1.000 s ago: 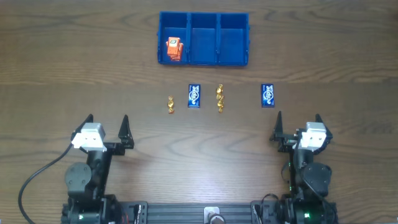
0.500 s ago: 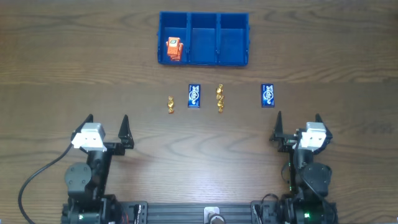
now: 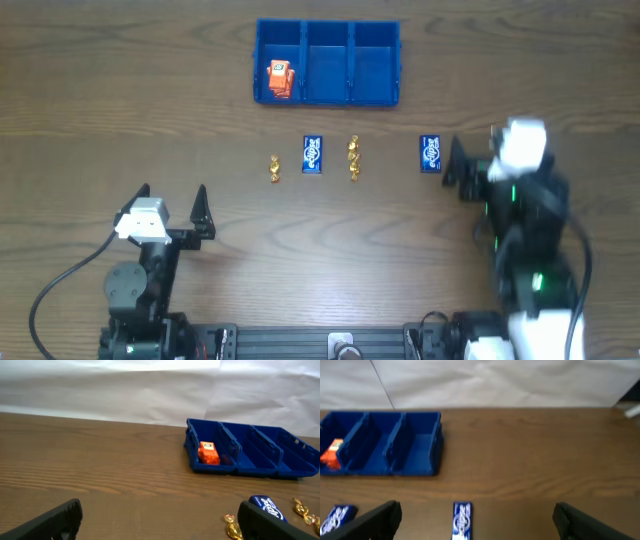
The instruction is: Sort Candies Into Trays
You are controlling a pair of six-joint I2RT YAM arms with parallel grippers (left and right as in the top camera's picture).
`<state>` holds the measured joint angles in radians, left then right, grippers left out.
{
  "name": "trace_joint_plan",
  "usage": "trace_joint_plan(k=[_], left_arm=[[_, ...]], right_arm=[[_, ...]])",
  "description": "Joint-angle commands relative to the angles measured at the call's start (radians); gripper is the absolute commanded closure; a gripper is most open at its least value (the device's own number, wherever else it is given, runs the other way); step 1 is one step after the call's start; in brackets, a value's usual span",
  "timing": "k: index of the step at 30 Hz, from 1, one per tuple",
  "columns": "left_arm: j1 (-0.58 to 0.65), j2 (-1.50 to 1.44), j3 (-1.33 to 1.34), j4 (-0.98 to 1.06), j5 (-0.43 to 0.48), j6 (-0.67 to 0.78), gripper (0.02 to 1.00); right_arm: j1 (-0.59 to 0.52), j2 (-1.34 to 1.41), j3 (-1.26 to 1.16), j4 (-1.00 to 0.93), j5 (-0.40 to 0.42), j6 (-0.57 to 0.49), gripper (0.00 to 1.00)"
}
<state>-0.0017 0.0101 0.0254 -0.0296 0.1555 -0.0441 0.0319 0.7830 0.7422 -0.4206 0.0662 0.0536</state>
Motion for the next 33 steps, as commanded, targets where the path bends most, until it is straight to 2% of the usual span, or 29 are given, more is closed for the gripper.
trace_joint_plan(k=[1,5,13,16,30,33], left_arm=[[0.003,-0.006,-0.021,-0.033,0.021,0.015,0.020],[0.003,-0.006,-0.021,-0.033,0.021,0.015,0.020],[0.003,-0.006,-0.021,-0.033,0.021,0.015,0.020],[0.003,-0.006,-0.021,-0.033,0.021,0.015,0.020],[0.003,-0.006,-0.021,-0.033,0.021,0.015,0.020],[0.003,-0.006,-0.021,-0.033,0.021,0.015,0.020]], right_arm=[[0.010,0.366,0.319,-0.261,-0.024,0.018,0.003],[0.014,0.622,0.458,-0.395,-0.033,0.029,0.003],[0.014,0.948,0.466,-0.324,-0.104,0.035,0.003],[0.014,1.025,0.466,-0.294,-0.106,0.051,0.003],[0.041,1.157,0.465,-0.242,-0.067,0.051,0.003],[0.041,1.157,0.465,-0.245,-0.032,0.051,0.003]])
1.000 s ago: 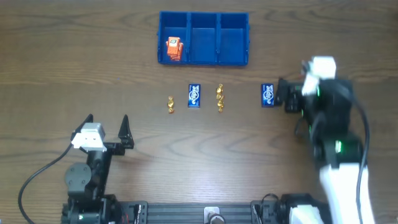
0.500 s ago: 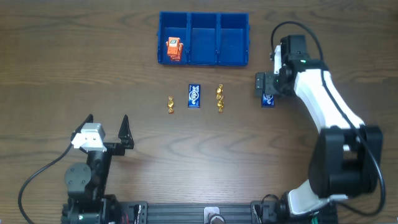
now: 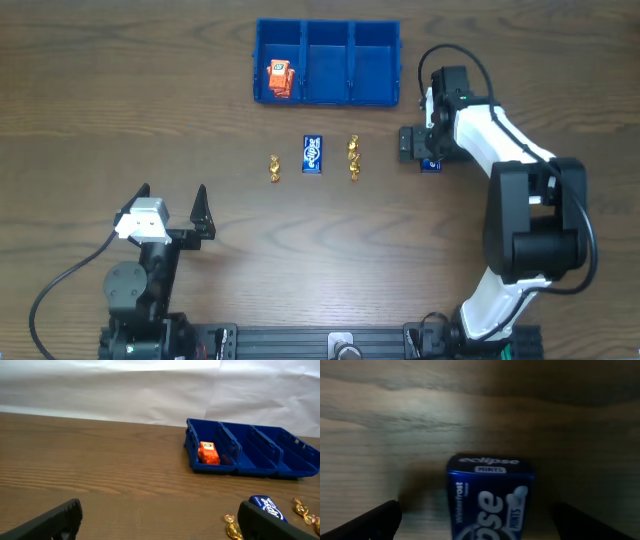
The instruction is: Sort Candies Into Trays
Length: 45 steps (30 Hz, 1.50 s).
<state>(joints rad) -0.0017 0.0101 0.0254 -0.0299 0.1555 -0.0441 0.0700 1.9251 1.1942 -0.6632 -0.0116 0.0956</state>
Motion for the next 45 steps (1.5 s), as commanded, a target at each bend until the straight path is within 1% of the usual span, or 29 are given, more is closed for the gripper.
trace_joint_plan(k=[1,7,8,11,12,14,15,19,21,23,25,26,29,30,32,35,36,40,43,45], left_arm=[[0.003,-0.006,-0.021,-0.033,0.021,0.015,0.020],[0.003,-0.006,-0.021,-0.033,0.021,0.014,0.020],[0.003,-0.006,-0.021,-0.033,0.021,0.014,0.020],[0.003,-0.006,-0.021,-0.033,0.021,0.014,0.020],[0.003,-0.006,-0.021,-0.033,0.021,0.015,0.020],[0.003,-0.006,-0.021,-0.033,0.021,0.015,0.018],[0.003,-0.006,-0.021,-0.033,0.021,0.015,0.020],[0.003,-0.006,-0.021,-0.033,0.021,0.015,0.020],[0.003,-0.006,-0.021,-0.033,0.021,0.015,0.020],[0.003,-0.006,-0.021,-0.033,0.021,0.014,0.020],[0.003,-0.006,-0.021,-0.033,0.021,0.014,0.020],[0.003,-0.006,-0.021,-0.033,0.021,0.014,0.020],[0.003,-0.006,-0.021,-0.033,0.021,0.015,0.023],[0.003,-0.006,-0.021,-0.033,0.021,0.015,0.023],[0.003,-0.006,-0.021,-0.033,0.021,0.015,0.020],[0.003,-0.006,-0.021,-0.033,0.021,0.014,0.020],[0.003,-0.006,-0.021,-0.033,0.021,0.014,0.020],[0.003,-0.006,-0.021,-0.033,0.021,0.014,0.020],[0.003,-0.006,-0.021,-0.033,0.021,0.015,0.020],[0.003,-0.006,-0.021,-0.033,0.021,0.015,0.020]], right_arm=[[0.003,0.015,0.013,-0.004,0.050,0.009,0.012],[0.003,0.015,0.013,-0.015,0.060,0.009,0.235],[0.003,0.015,0.013,-0.015,0.059,0.009,0.286],[0.003,0.015,0.013,-0.015,0.059,0.009,0.454],[0.003,0.015,0.013,-0.015,0.059,0.009,0.540],[0.003,0.015,0.013,-0.016,0.059,0.009,0.678],[0.003,0.015,0.013,-0.016,0.059,0.009,0.706],[0.003,0.015,0.013,-0.019,0.058,0.010,0.737],[0.003,0.014,0.019,-0.023,0.052,0.013,0.816],[0.008,0.003,0.043,-0.039,0.029,0.013,0.866],[0.021,-0.022,0.079,-0.059,0.030,0.027,0.945],[0.032,-0.040,0.106,-0.074,0.033,0.038,0.965],[0.078,-0.085,0.236,-0.130,0.040,0.040,0.965],[0.096,-0.088,0.288,-0.150,0.053,0.056,0.965],[0.158,-0.088,0.436,-0.188,0.116,0.114,0.965],[0.249,-0.082,0.573,-0.180,0.194,0.158,0.967],[0.282,-0.075,0.616,-0.167,0.229,0.171,0.967],[0.366,-0.051,0.672,-0.070,0.298,0.224,0.967],[0.410,-0.018,0.672,0.019,0.336,0.246,0.967],[0.432,0.027,0.672,0.071,0.345,0.245,0.965]])
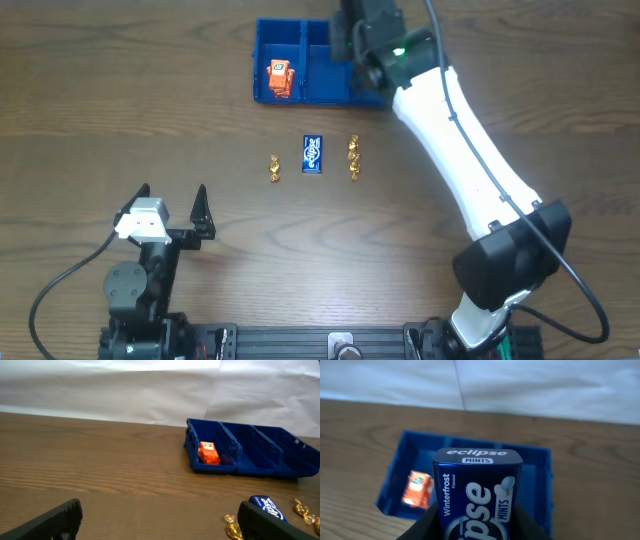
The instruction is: Sort Candies Into Trays
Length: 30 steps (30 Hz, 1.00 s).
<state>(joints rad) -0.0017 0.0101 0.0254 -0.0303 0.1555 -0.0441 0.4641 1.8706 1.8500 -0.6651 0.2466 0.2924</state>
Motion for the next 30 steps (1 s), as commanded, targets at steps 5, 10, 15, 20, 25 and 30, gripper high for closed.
trace_joint_plan(k=[5,10,15,20,25,30], left_arm=[[0.003,-0.006,-0.021,-0.032,0.021,0.015,0.020],[0.003,-0.006,-0.021,-0.032,0.021,0.015,0.020],[0.003,-0.006,-0.021,-0.032,0.021,0.015,0.020],[0.003,-0.006,-0.021,-0.032,0.021,0.014,0.020],[0.003,-0.006,-0.021,-0.032,0.021,0.015,0.023],[0.003,-0.006,-0.021,-0.032,0.021,0.014,0.020]], right_arm=[[0.047,0.198,0.016,0.123,0.094,0.049,0.965],[0.047,0.266,0.016,0.128,0.094,0.071,0.965],[0.047,0.300,0.016,0.137,0.101,0.072,0.965],[0.047,0.307,0.016,0.137,0.101,0.076,0.965],[0.047,0.336,0.016,0.138,0.101,0.092,0.965],[0.047,0.356,0.016,0.143,0.101,0.101,0.956]])
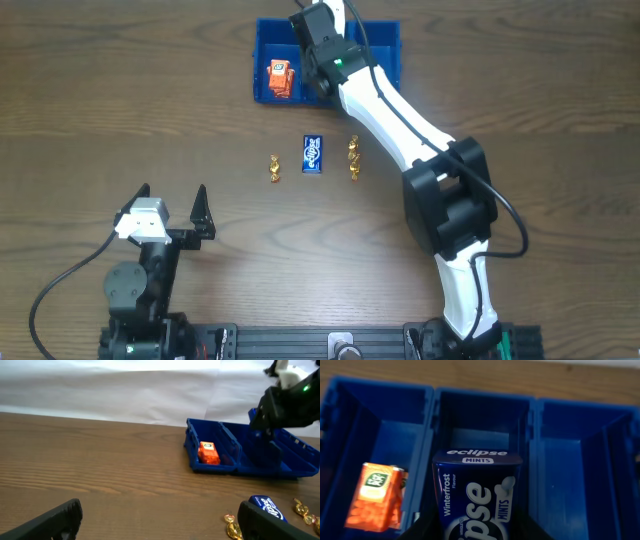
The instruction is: Sort Candies Into Trays
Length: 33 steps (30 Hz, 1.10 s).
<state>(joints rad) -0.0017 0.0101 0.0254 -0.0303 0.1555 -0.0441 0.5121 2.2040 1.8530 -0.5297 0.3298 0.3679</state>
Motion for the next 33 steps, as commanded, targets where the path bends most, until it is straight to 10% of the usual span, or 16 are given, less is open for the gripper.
trace_joint_plan(k=[1,5,8,22,33], left_arm=[[0.003,-0.006,-0.021,-0.032,0.021,0.014,0.020],[0.003,-0.006,-0.021,-0.032,0.021,0.014,0.020],[0.003,-0.006,-0.021,-0.032,0.021,0.015,0.020],[0.003,-0.006,-0.021,-0.032,0.021,0.015,0.023],[0.003,-0.006,-0.021,-0.032,0.021,0.015,0.020]], right_arm=[[-0.001,0.022,0.013,0.010,0.018,0.026,0.954],[-0.001,0.022,0.013,0.013,0.018,0.026,0.748],[-0.001,0.022,0.013,0.013,0.017,0.026,0.003],[0.021,-0.005,0.237,-0.317,-0.004,0.073,0.003],[0.110,0.000,0.129,-0.682,-0.243,0.212,0.003]])
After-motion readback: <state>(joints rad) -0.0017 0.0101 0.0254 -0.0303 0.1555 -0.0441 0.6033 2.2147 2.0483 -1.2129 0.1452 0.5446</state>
